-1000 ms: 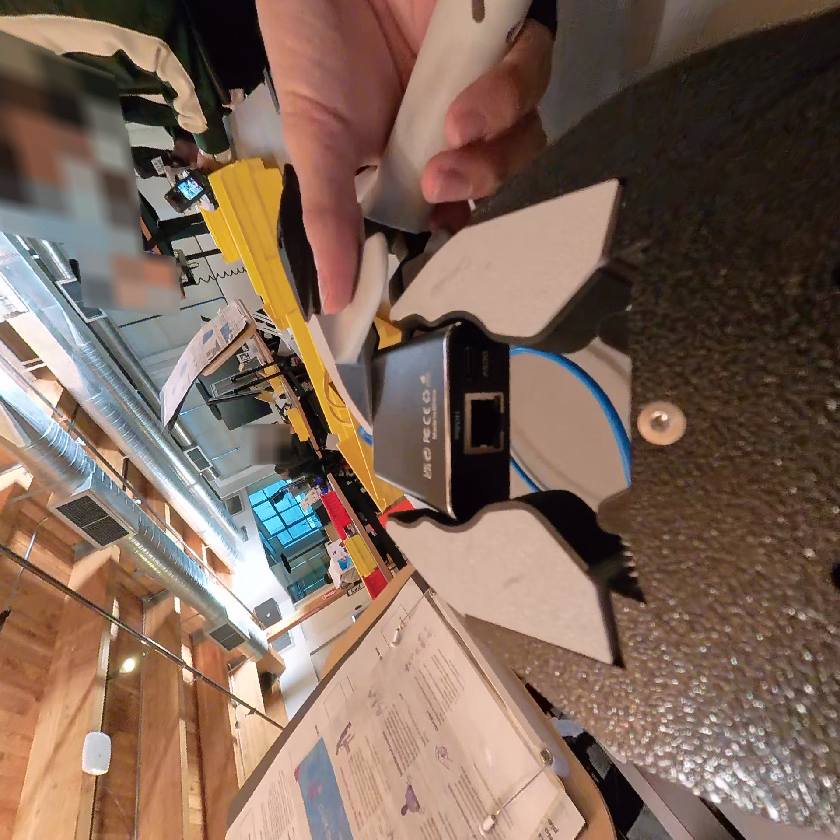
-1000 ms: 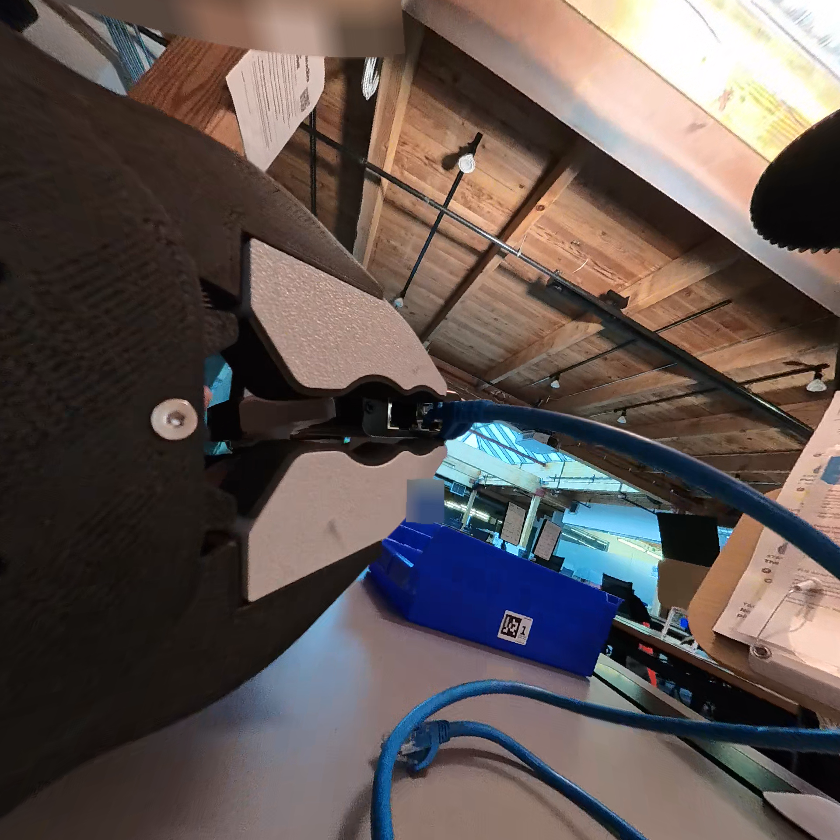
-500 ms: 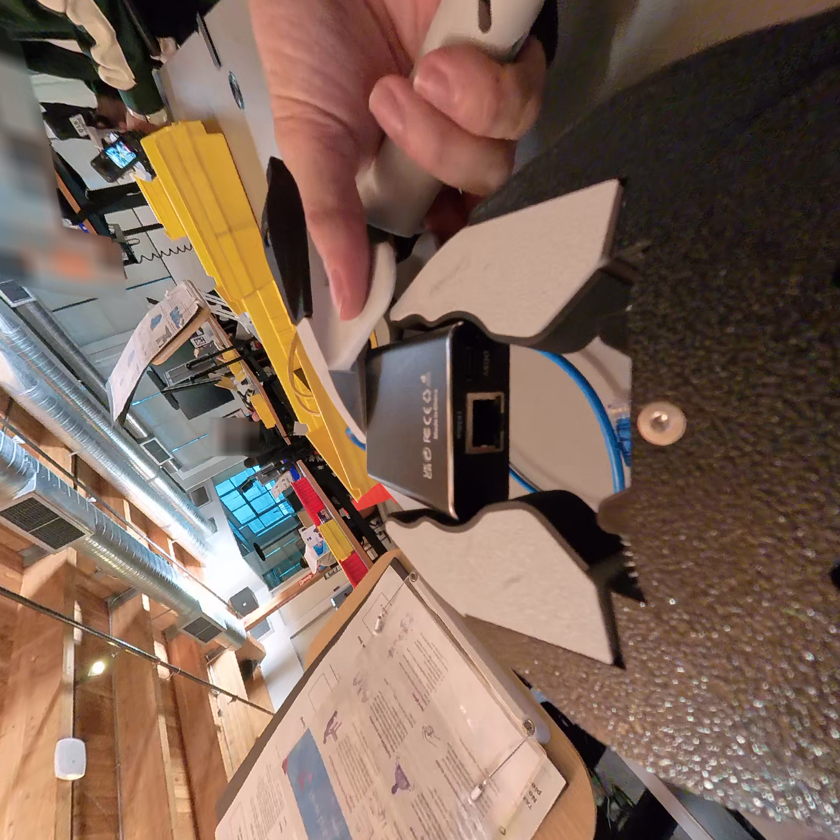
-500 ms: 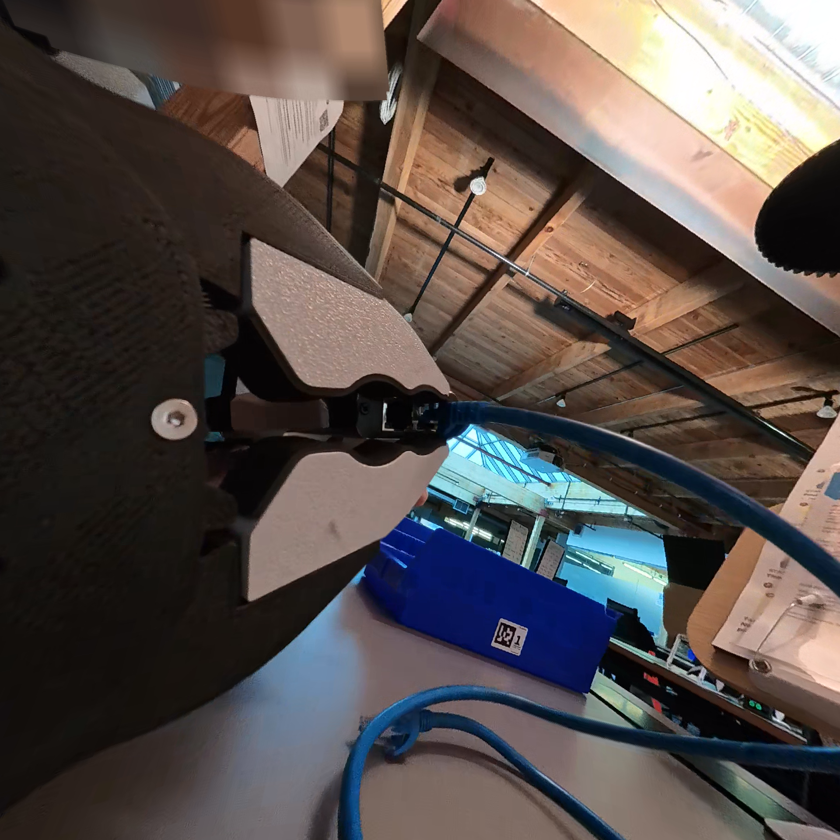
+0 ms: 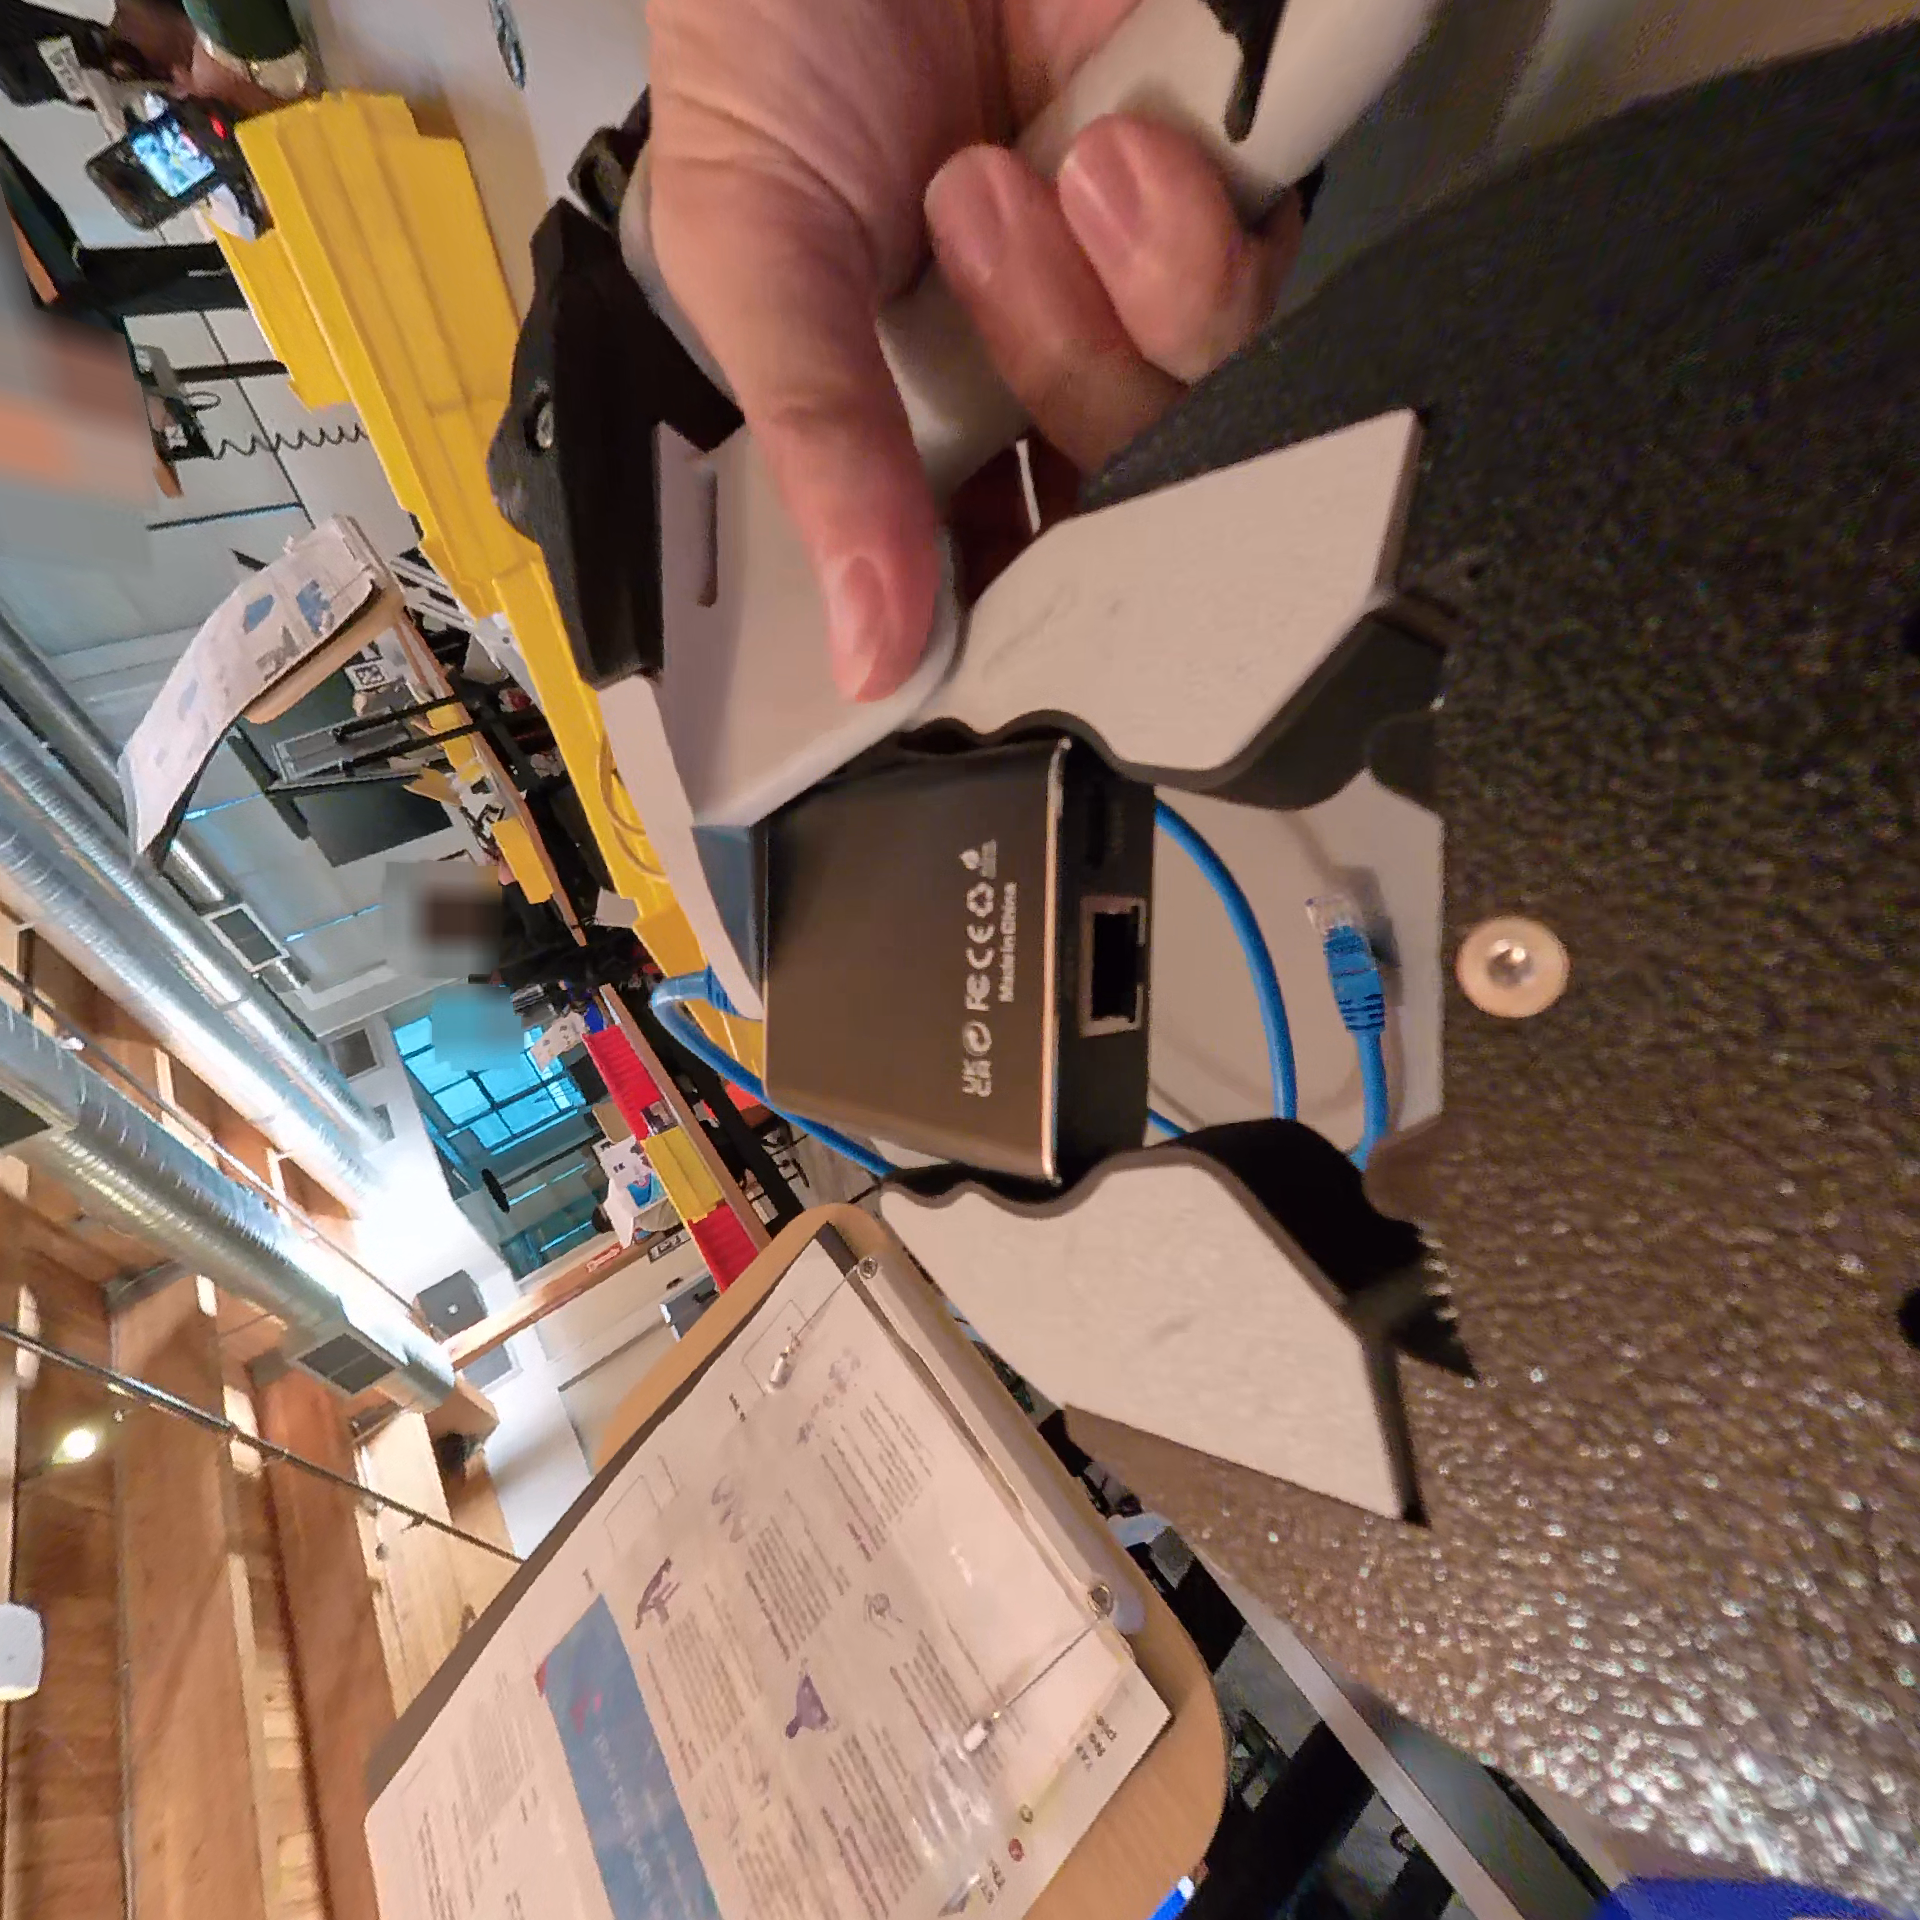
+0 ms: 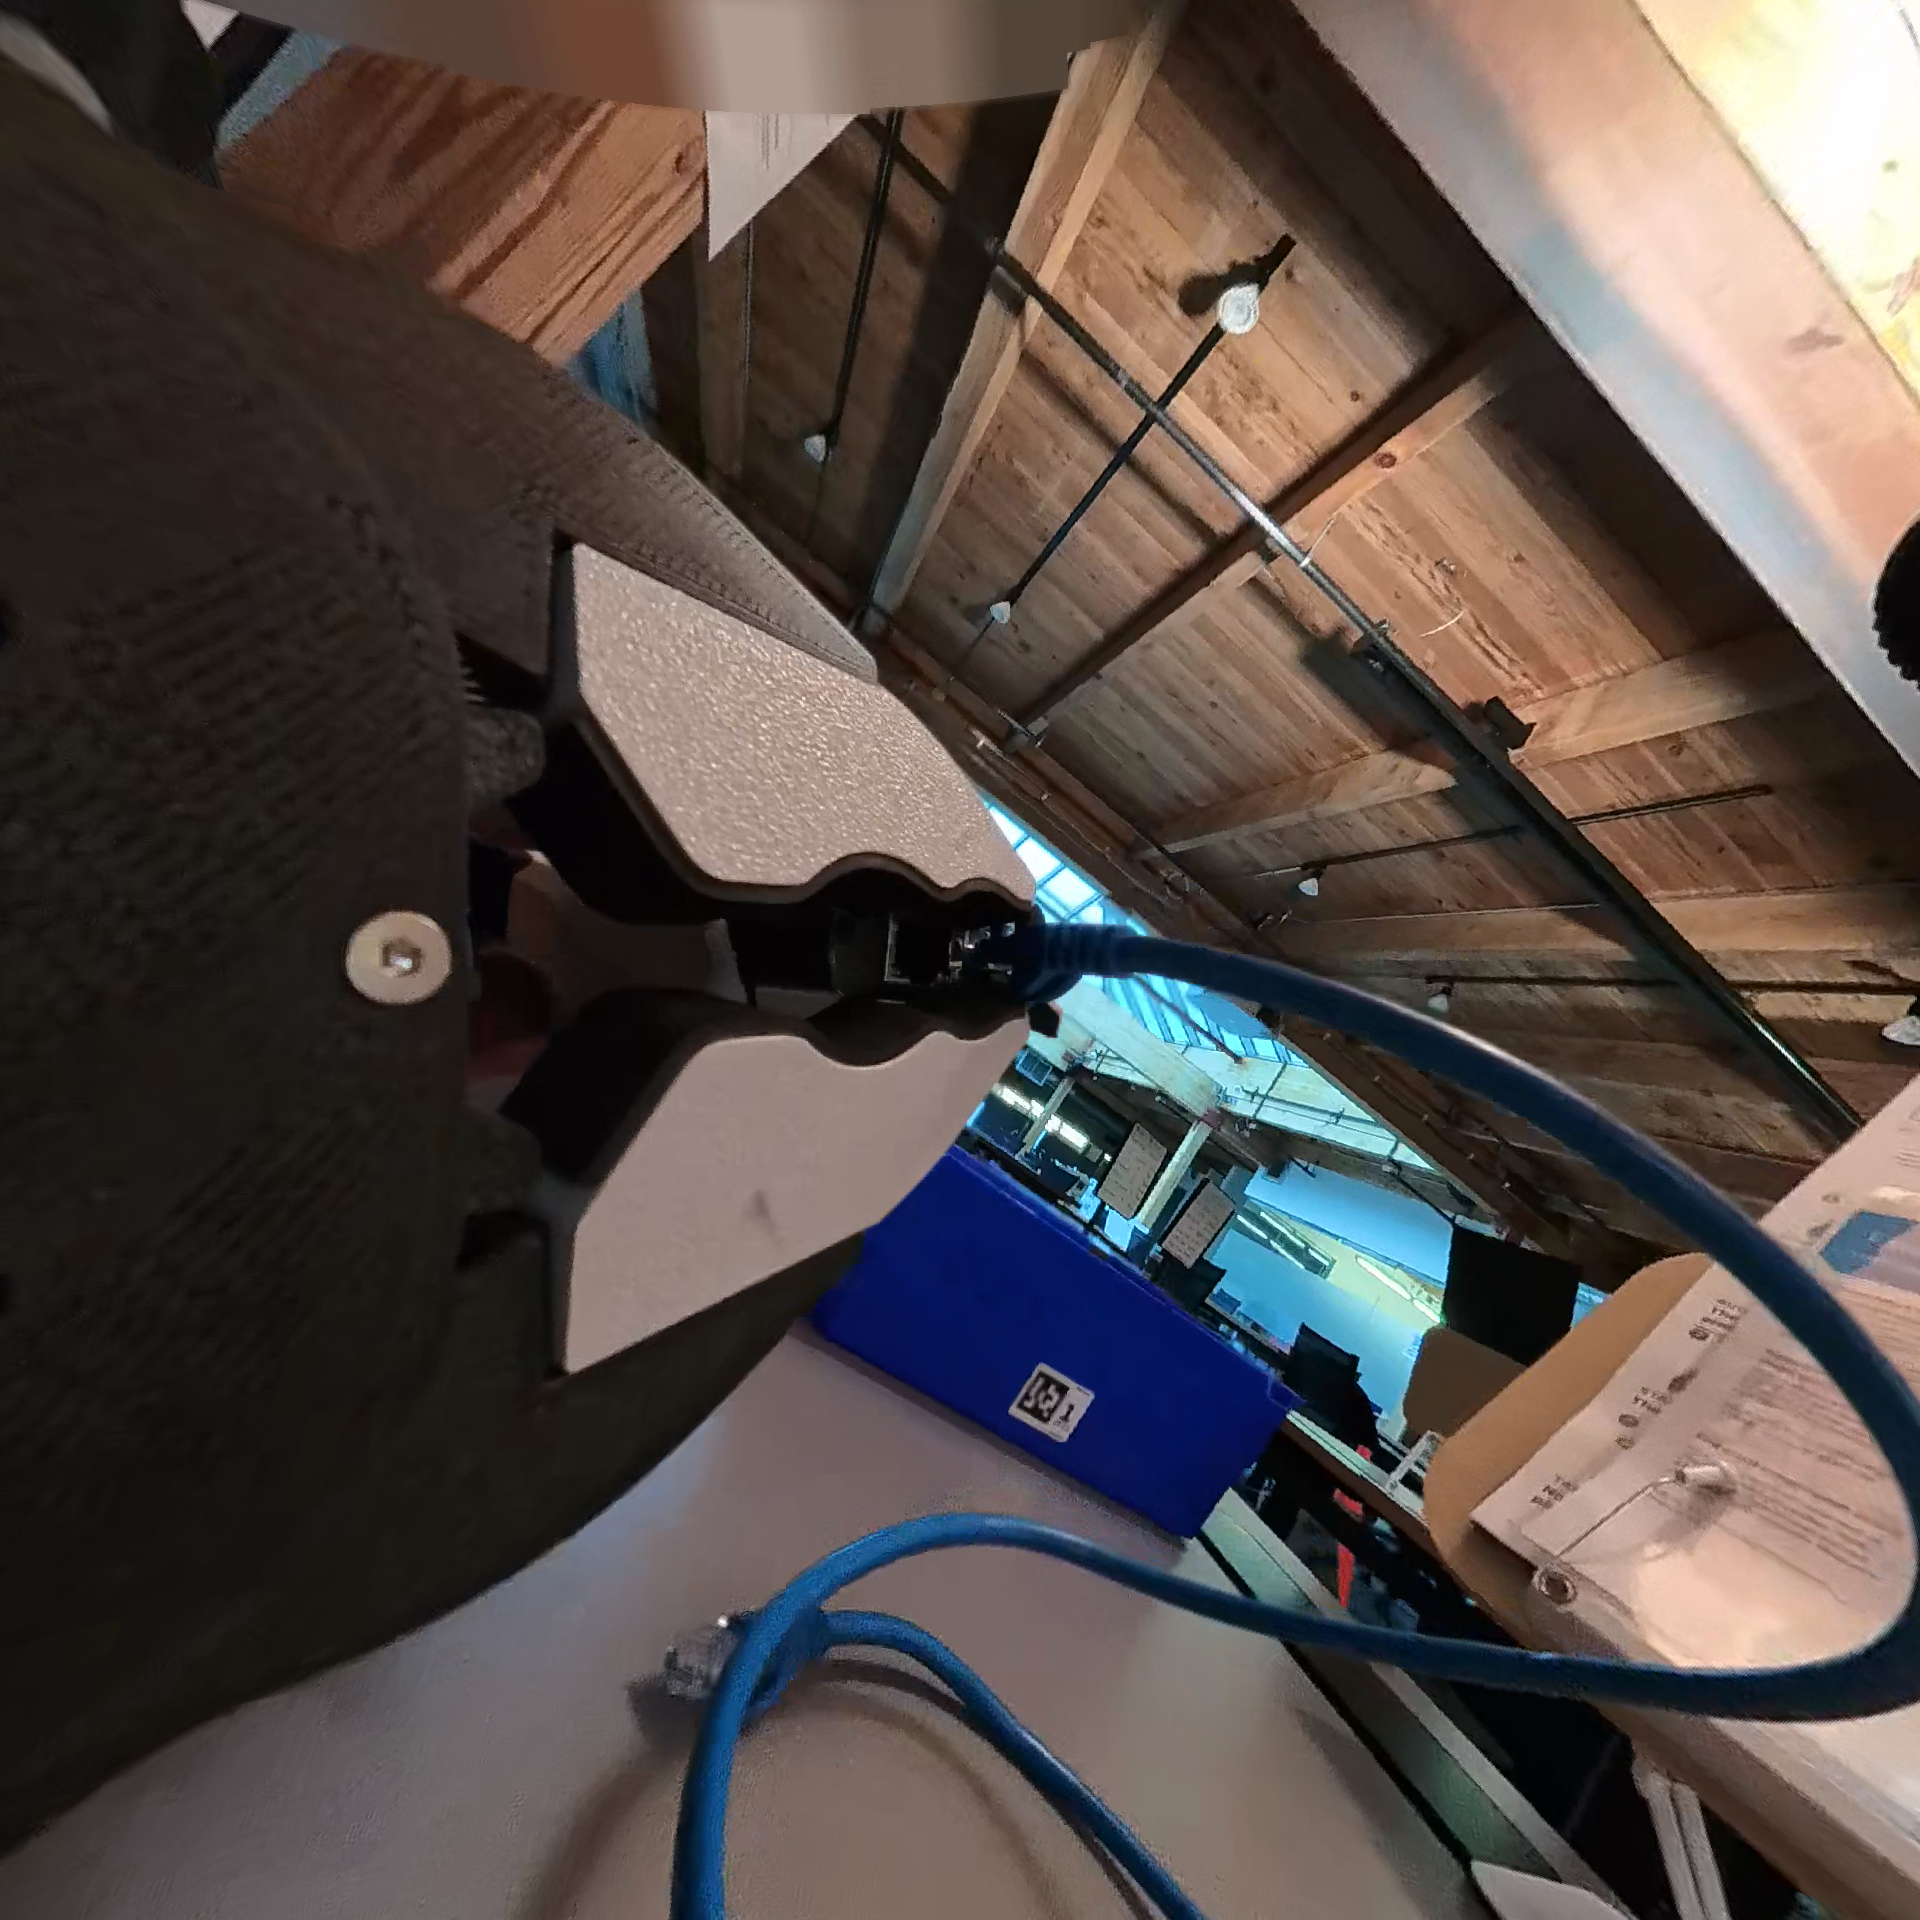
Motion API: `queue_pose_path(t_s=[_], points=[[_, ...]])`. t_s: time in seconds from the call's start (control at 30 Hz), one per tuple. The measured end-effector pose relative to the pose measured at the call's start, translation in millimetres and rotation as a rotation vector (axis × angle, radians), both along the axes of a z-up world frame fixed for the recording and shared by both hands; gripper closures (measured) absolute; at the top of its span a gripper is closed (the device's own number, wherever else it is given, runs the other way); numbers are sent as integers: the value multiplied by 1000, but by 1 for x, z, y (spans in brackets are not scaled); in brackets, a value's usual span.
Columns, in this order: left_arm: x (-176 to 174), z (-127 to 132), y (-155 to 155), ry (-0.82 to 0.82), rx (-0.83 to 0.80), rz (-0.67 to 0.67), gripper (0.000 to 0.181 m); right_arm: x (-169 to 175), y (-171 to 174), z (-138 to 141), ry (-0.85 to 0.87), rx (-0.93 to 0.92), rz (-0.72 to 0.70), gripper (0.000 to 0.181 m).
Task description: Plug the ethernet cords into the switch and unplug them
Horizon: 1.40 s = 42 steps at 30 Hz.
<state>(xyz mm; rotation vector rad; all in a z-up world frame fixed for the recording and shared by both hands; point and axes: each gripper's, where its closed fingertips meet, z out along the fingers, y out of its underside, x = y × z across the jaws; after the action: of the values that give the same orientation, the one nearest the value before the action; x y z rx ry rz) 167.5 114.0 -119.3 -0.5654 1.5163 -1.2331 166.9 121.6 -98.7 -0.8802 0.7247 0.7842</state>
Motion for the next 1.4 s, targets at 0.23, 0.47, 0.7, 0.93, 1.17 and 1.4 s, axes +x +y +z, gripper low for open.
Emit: queue_pose_path(t_s=[0.23,0.47,0.7,0.93,1.17,1.4], points=[[2,3,5,-14,-28,33,107,1,6,4,-44,-16,24,167],[-2,10,1,-61,-65,-11,107,-5,3,11,-70,-10,19,167],[-1,10,0,-84,-1,32,107,-3,1,11,-76,0,19,167],[-5,14,5,-134,12,48,107,-7,5,13,-64,-93,124,168],[-4,14,6,-128,6,43,107,-9,1,10,27,-60,115,165],[-4,12,3,-137,46,49,107,-8,0,7,47,-56,118,167]])
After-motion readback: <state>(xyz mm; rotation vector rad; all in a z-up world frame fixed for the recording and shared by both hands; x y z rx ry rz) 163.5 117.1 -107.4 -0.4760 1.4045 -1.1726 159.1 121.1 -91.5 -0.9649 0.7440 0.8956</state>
